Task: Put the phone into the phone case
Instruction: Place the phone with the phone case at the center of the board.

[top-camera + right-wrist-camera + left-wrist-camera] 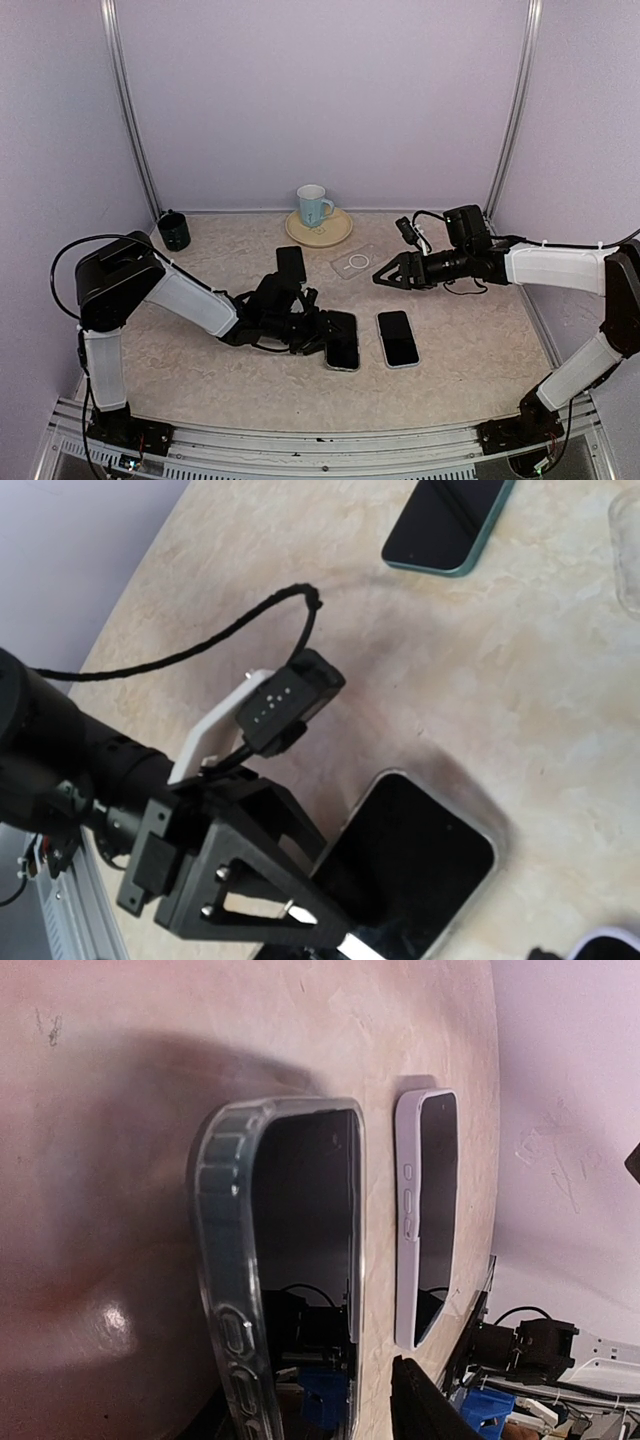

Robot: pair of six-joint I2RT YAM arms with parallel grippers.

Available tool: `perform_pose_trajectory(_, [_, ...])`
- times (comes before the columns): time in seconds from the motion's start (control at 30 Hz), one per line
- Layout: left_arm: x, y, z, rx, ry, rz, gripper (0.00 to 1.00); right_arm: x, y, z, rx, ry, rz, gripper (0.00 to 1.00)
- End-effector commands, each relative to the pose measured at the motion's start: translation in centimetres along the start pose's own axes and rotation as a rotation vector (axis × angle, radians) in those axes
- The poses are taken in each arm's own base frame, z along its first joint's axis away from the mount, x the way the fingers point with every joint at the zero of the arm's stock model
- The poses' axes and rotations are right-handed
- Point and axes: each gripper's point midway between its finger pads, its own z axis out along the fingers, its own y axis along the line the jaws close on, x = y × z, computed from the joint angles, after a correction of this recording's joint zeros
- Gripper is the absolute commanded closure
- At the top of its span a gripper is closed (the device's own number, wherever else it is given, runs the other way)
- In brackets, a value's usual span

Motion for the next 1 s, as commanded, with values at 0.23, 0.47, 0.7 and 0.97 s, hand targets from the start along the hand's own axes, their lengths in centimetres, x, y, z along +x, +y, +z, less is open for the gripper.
perform_pose_trajectory(0.23, [-0.4, 0.3, -0.9, -0.041, -0.005, 0.009, 0.55, -0.6, 0.1, -0.8, 0.011, -0.016, -0.014, 0.12])
perform_pose_trajectory(0.47, [-1.5, 0.9, -1.0, -0.063, -0.033, 0.028, 0.53, -0.4, 0.0, -0.7, 0.010, -0.012, -0.012, 0.11])
perform_pose_trajectory(0.7, [-2.0, 1.3, -1.4, -0.076, -0.042, 0.031, 0.53, -0.3, -0.2, -0.7, 0.017, -0.014, -0.016, 0.10])
perform_pose_trajectory(0.97, [-2.3, 1.0, -2.5, -0.080, -0.063, 0.032, 0.52, -0.4, -0.5, -0.7, 0.024, -0.018, -0.013, 0.10])
